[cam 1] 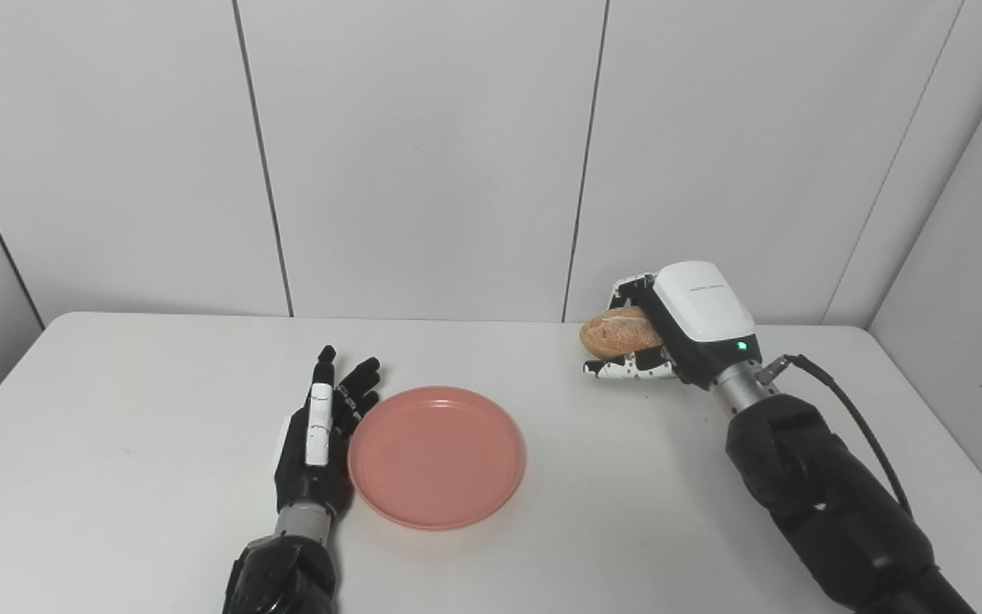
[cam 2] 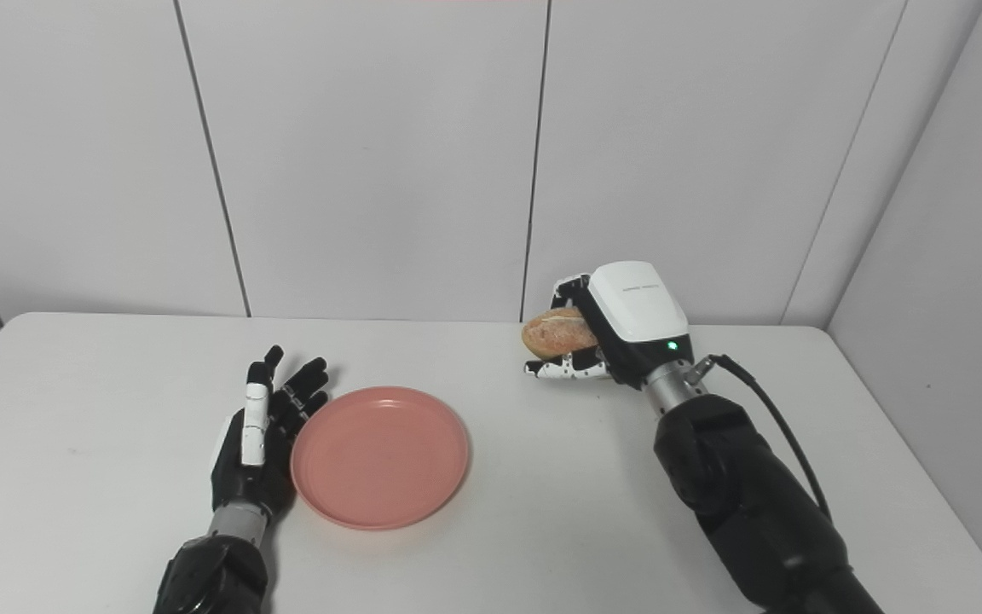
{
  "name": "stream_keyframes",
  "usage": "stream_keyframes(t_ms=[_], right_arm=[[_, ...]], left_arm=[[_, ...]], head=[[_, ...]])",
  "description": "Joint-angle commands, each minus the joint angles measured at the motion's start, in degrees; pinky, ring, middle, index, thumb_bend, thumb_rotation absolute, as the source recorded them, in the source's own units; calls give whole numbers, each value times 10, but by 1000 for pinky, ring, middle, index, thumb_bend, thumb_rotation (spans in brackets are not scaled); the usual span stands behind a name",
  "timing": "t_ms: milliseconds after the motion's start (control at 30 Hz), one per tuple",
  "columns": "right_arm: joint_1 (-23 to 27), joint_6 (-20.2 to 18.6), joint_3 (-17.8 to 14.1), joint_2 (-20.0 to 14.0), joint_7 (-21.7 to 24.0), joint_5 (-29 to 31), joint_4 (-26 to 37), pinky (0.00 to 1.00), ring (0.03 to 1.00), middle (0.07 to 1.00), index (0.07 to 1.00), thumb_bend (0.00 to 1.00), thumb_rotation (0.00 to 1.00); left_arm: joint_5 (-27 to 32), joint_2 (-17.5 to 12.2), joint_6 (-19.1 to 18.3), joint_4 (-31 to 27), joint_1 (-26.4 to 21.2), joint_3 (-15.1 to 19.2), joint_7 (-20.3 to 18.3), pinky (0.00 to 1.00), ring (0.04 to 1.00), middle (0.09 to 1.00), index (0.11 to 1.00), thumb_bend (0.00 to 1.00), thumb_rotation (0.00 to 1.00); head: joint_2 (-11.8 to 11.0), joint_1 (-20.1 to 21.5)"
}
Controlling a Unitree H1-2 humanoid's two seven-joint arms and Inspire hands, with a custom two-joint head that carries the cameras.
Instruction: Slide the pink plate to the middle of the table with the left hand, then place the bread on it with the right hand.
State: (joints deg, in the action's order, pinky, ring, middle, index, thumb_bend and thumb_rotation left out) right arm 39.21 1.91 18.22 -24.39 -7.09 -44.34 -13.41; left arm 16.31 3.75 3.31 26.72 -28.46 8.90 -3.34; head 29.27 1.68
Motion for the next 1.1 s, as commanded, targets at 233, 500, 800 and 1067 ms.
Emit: stream_keyframes(t_ms=[233,500,800,1067], right_arm=[[28,65,-2,-3,6,2,50,137,195,280,372,578,346],[37,89,4,12,17,-6,49,123,181,270,360,602,351],[44,89,10,39,46,-7,54,161,223,319,422,587,362],[66,75,13,82,66,-6,41,174,238,329,449,588,393]], left_arm=[[-2,29,-16,36,23,2,25,911,882,833,1000,963,763],[-1,34,-9,46,19,2,23,912,877,809,1000,972,749],[2,29,-14,37,21,7,22,913,870,814,1000,964,750],[0,17,-27,21,26,6,22,874,865,809,1000,944,777]], head=[[-4,-48],[-4,-57],[-1,-36],[4,-13]])
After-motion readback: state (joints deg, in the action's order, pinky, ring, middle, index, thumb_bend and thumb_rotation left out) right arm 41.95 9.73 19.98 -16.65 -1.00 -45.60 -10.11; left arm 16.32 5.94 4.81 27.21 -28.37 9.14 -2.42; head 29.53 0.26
